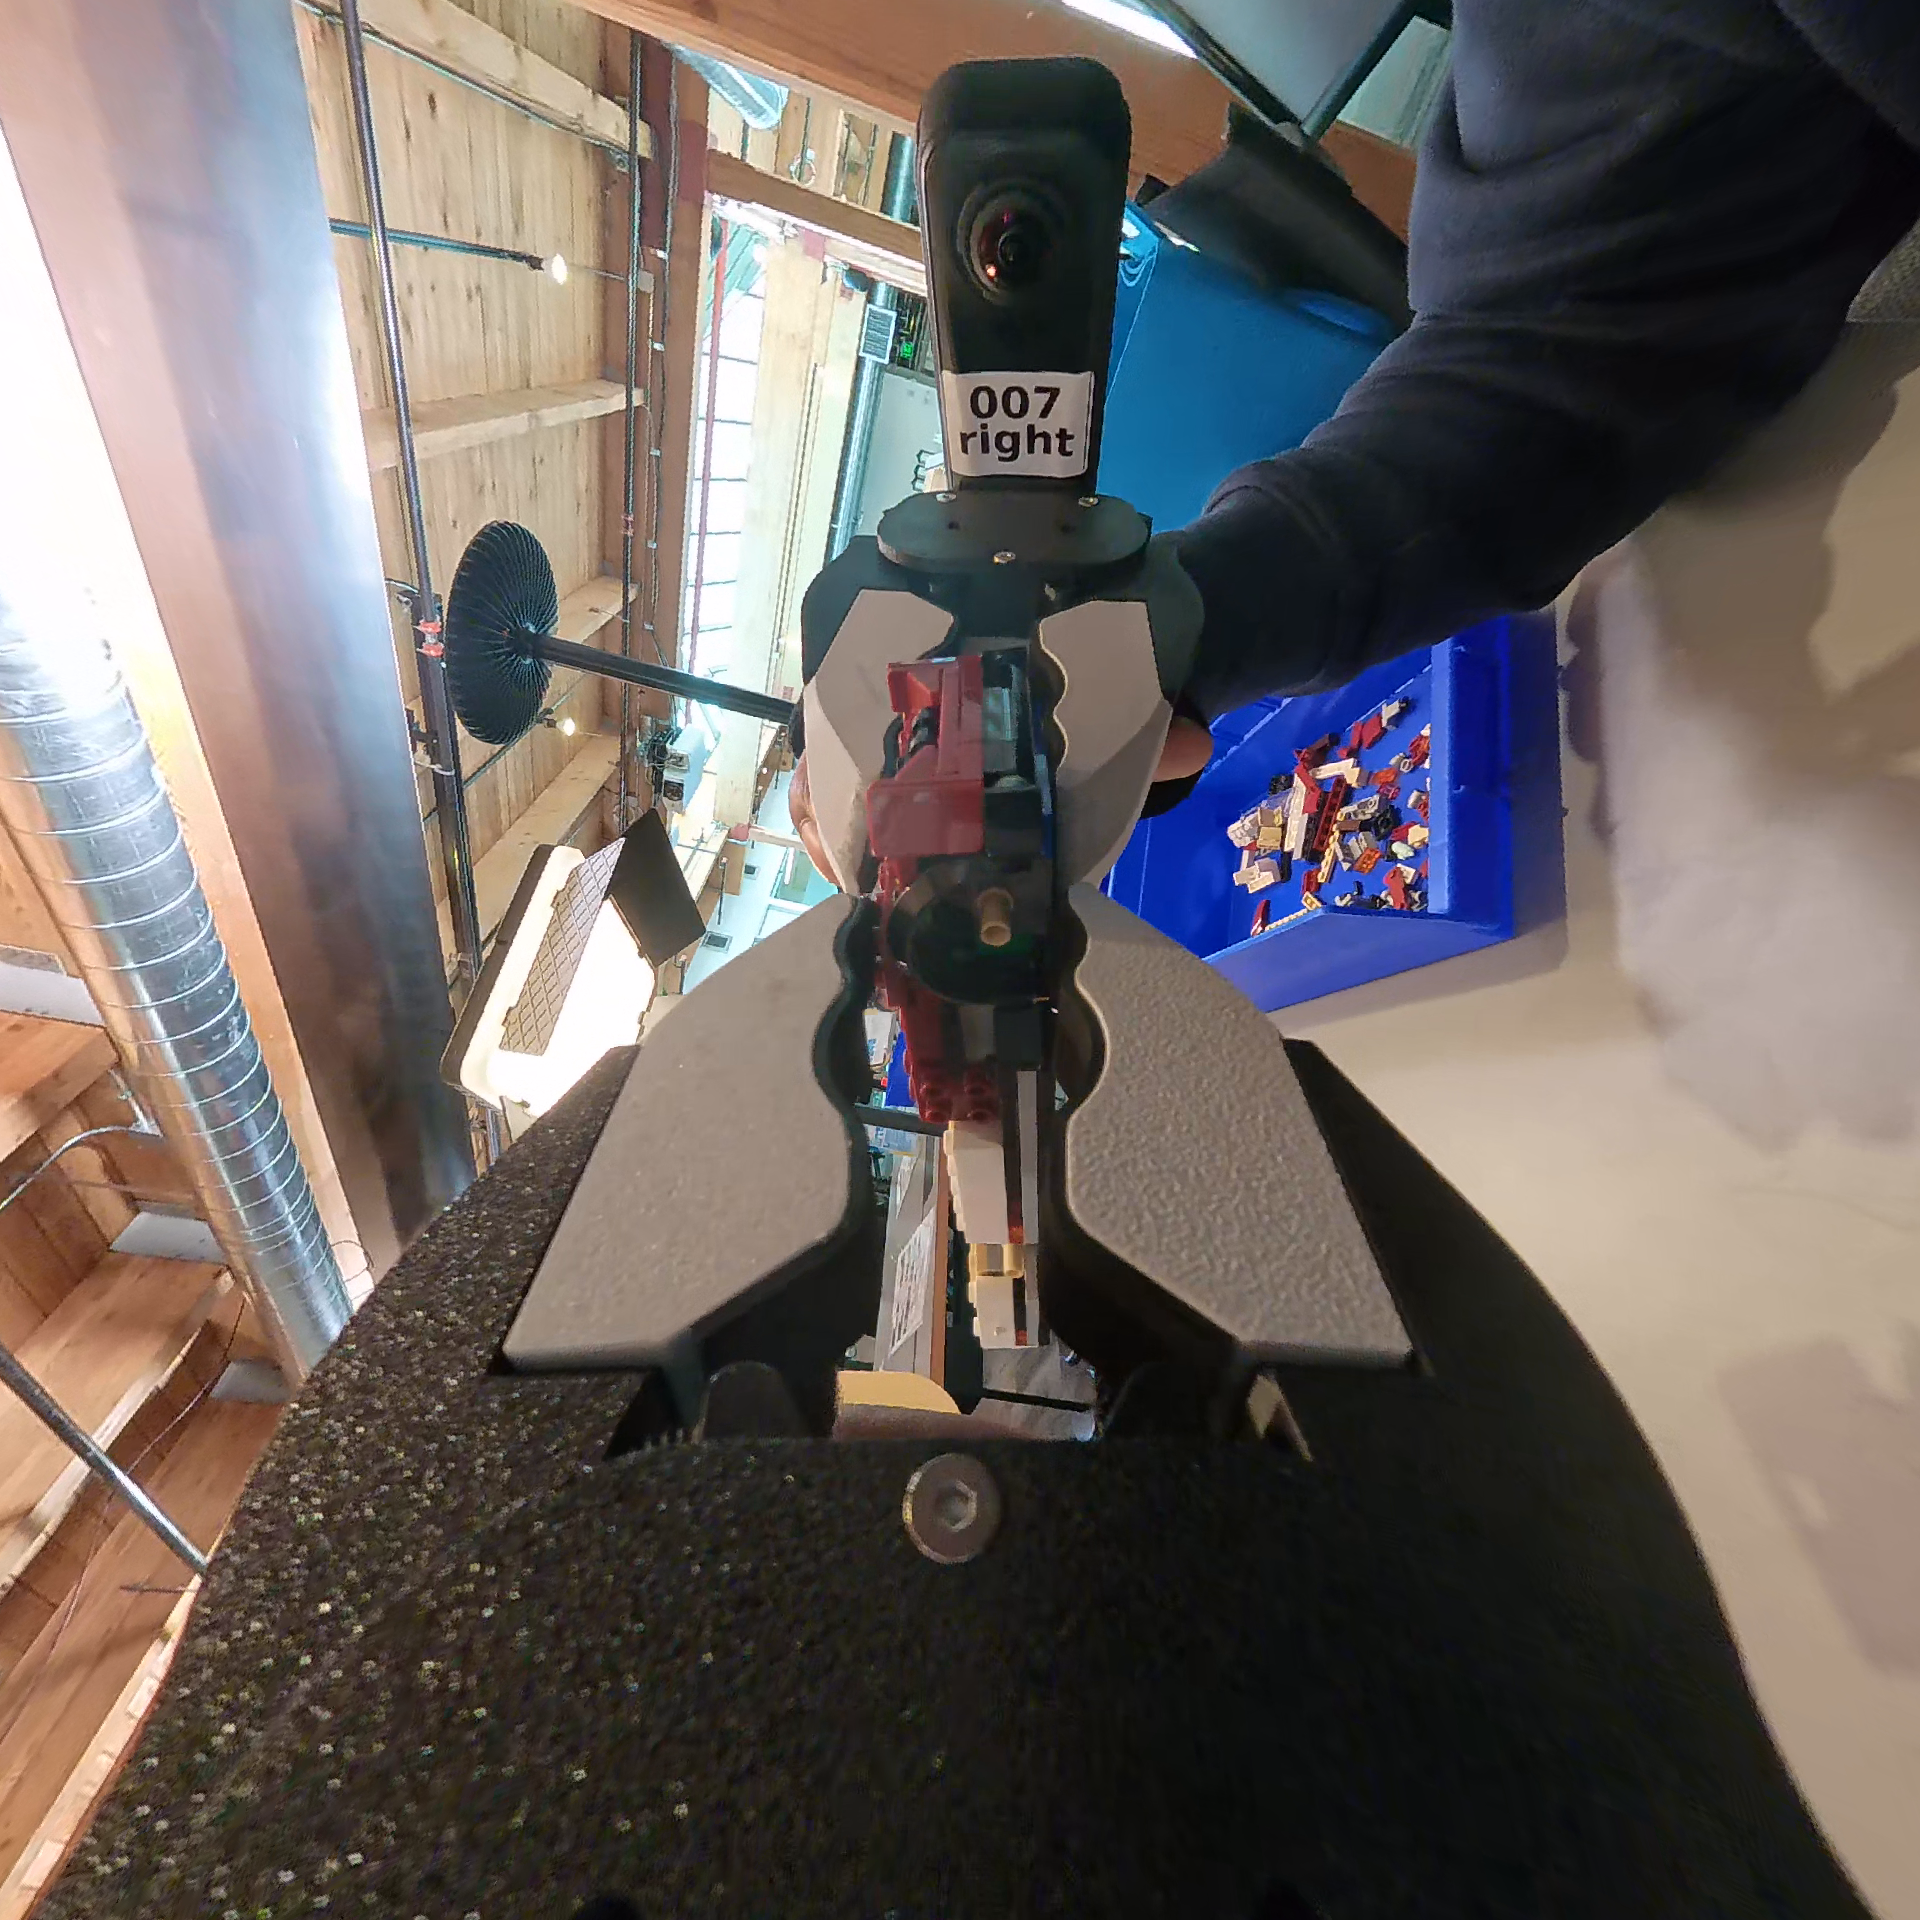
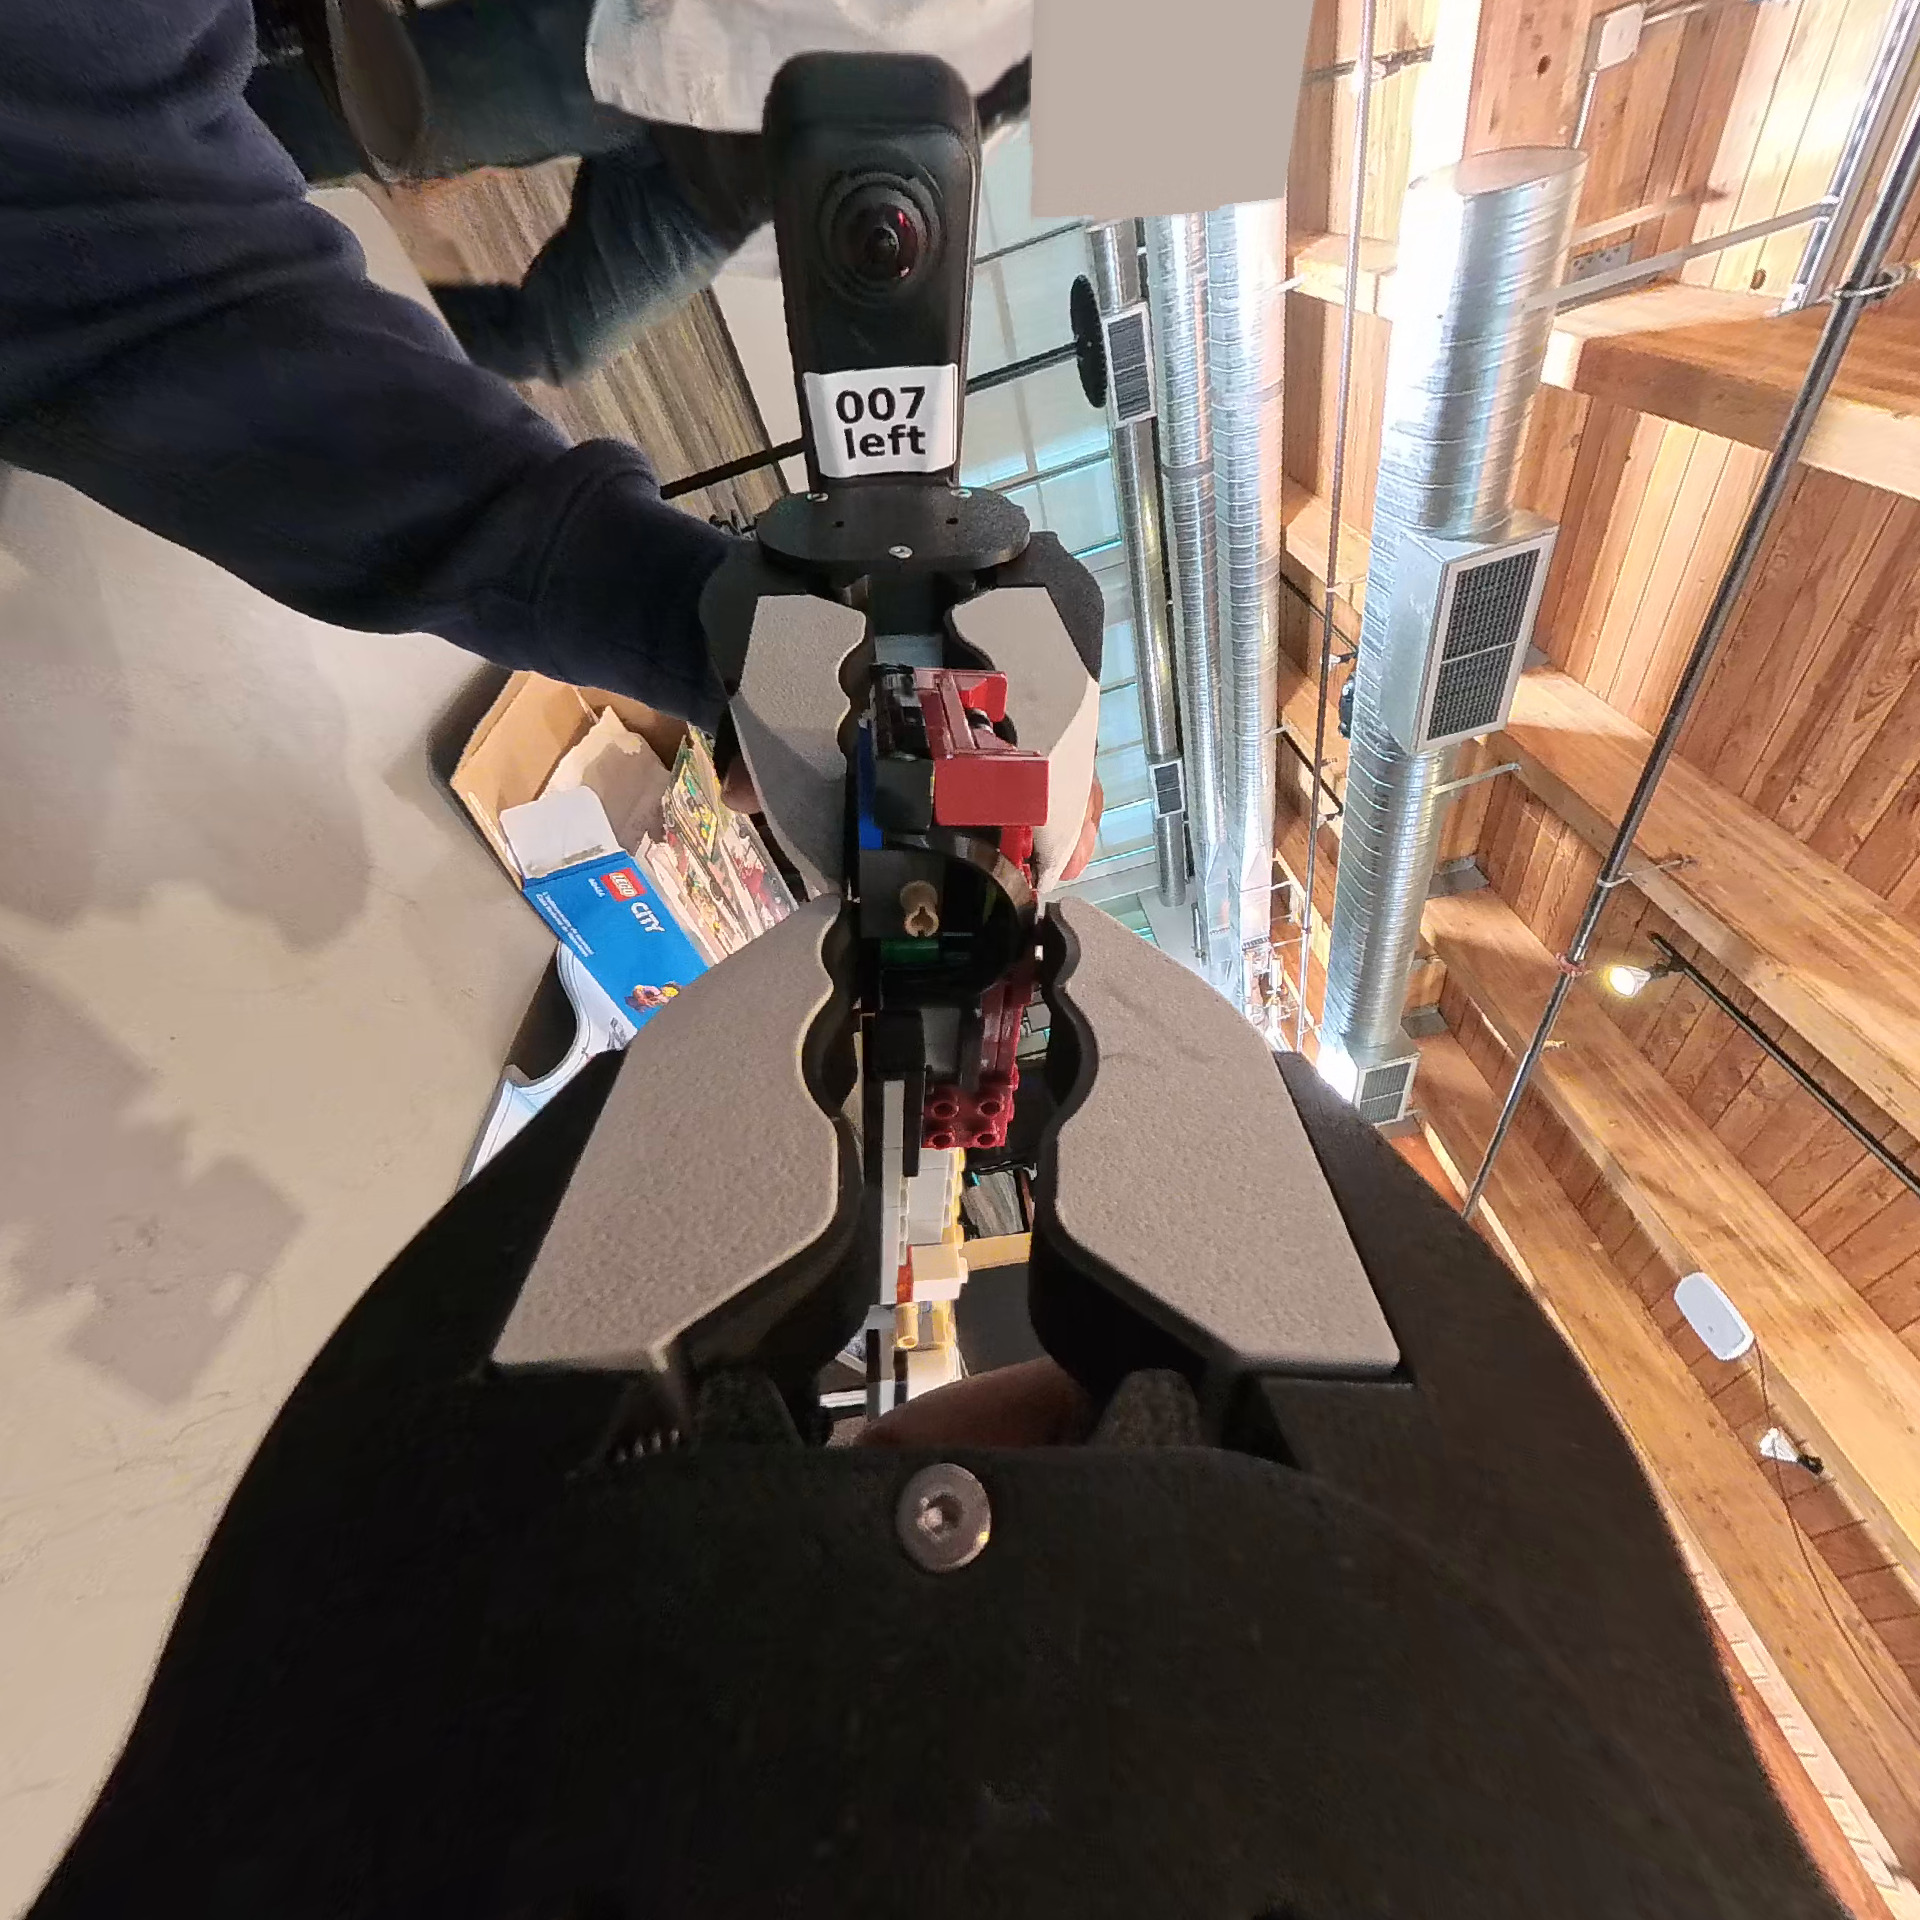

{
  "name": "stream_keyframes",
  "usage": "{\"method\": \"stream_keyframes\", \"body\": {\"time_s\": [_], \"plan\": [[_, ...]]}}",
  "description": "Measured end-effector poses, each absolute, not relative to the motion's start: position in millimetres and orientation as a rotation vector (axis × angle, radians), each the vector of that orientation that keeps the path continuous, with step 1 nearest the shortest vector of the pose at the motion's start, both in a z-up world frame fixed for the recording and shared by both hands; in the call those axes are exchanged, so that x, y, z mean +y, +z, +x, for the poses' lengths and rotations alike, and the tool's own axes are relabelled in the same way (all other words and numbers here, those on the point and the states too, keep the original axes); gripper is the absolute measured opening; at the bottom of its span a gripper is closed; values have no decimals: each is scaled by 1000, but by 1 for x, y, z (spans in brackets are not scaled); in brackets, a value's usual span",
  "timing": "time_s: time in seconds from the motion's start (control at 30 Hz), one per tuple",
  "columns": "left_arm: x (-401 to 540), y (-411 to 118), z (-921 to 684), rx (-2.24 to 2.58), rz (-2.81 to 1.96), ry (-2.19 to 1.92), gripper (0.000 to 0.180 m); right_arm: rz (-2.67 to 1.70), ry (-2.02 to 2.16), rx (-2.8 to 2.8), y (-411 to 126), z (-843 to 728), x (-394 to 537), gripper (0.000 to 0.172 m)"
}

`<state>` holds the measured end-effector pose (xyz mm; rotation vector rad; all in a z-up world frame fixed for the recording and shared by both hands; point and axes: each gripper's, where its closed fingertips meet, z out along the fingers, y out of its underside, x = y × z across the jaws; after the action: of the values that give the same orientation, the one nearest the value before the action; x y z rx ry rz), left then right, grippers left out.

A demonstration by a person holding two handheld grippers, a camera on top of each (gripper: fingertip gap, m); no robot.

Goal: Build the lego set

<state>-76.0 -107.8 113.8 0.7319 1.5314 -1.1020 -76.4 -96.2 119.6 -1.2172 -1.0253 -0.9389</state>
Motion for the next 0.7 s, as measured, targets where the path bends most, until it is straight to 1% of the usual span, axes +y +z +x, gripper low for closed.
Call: {"method": "stream_keyframes", "body": {"time_s": [0.7], "plan": [[-107,111,-76,1557,734,-1129,30,-1229,-916,-1023,117,-76,-96,33]]}}
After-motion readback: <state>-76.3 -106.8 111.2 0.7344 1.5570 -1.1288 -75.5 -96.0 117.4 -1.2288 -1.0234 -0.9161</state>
